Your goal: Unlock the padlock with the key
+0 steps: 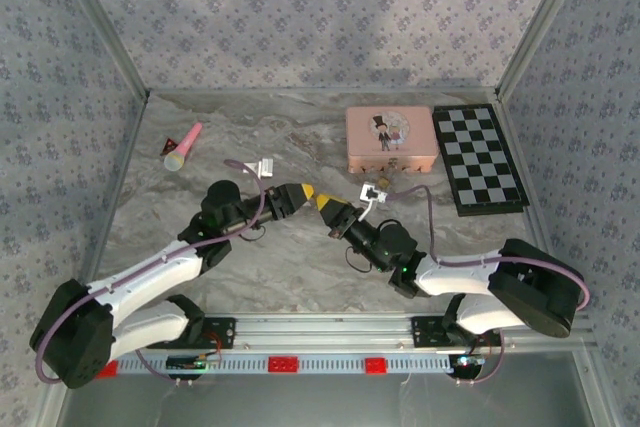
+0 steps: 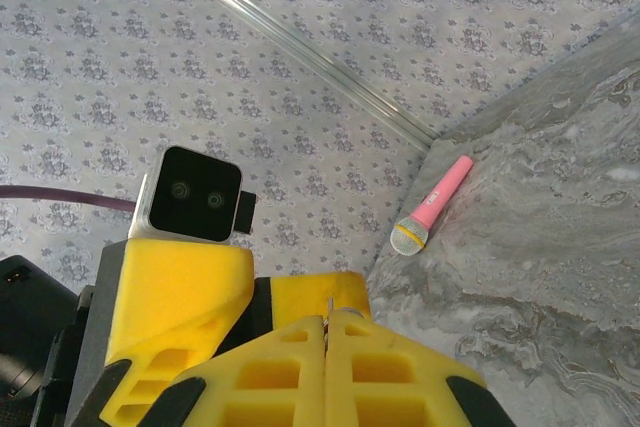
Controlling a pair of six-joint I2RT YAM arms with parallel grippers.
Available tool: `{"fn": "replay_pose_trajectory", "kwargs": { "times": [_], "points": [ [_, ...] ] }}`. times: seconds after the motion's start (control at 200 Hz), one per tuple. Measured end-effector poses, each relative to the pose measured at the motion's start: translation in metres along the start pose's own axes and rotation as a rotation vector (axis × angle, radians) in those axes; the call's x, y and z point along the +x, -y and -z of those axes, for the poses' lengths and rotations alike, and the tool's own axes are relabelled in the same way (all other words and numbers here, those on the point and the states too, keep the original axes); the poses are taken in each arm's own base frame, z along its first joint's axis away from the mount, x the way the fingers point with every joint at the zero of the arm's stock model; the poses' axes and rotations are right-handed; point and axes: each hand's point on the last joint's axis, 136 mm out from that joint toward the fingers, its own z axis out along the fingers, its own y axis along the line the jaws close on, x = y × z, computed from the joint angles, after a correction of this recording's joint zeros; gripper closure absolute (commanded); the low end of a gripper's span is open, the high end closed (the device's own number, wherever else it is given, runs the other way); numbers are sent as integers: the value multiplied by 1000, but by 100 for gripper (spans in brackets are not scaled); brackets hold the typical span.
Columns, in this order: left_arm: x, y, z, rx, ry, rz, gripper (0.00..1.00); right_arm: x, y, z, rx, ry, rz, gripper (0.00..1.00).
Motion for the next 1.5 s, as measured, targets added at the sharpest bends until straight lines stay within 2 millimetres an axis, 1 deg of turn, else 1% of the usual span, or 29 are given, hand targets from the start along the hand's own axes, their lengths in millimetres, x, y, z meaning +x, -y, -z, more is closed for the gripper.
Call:
{"fn": "replay_pose_trajectory", "kwargs": {
  "times": [0.2, 0.475, 0.6, 0.79, 0.865, 0.915, 1.159, 1.174, 1.239, 1.284, 1.349, 1.424, 1.499],
  "points": [
    [0, 4, 0, 18, 0, 4, 57, 1, -2, -1, -10, -8, -1, 100],
    [2, 5, 0, 26, -15, 16, 70, 1, -4, -1, -19, -5, -4, 100],
    [2, 6, 0, 27, -16, 15, 74, 0, -4, -1, -20, -4, -8, 100],
    [2, 5, 0, 25, -17, 22, 84, 0, -4, -1, -21, -4, -16, 100],
    [2, 5, 0, 25, -17, 22, 86, 0, -4, -1, -20, -4, -20, 100],
    [2, 5, 0, 25, -17, 23, 89, 0, -4, -1, -20, -4, -22, 100],
    [2, 5, -1, 24, -16, 21, 98, -1, -3, -1, -14, 1, -26, 100],
    [2, 5, -1, 24, -16, 20, 99, -1, -3, -1, -14, 1, -26, 96],
    [2, 4, -1, 16, -18, 9, 100, 0, -2, -1, -10, 2, -25, 75],
    [1, 3, -1, -4, -22, -9, 100, 0, -1, -1, -4, 0, -17, 65],
    [-2, 2, 0, -39, -22, -46, 100, 1, 3, -1, 9, -12, 14, 56],
    [-8, 6, 5, -73, -8, -112, 100, 1, 6, 0, 23, -28, 82, 48],
    [-13, 12, 12, -95, 7, -181, 100, -1, 2, 2, 18, -37, 181, 38]
  ]
}}
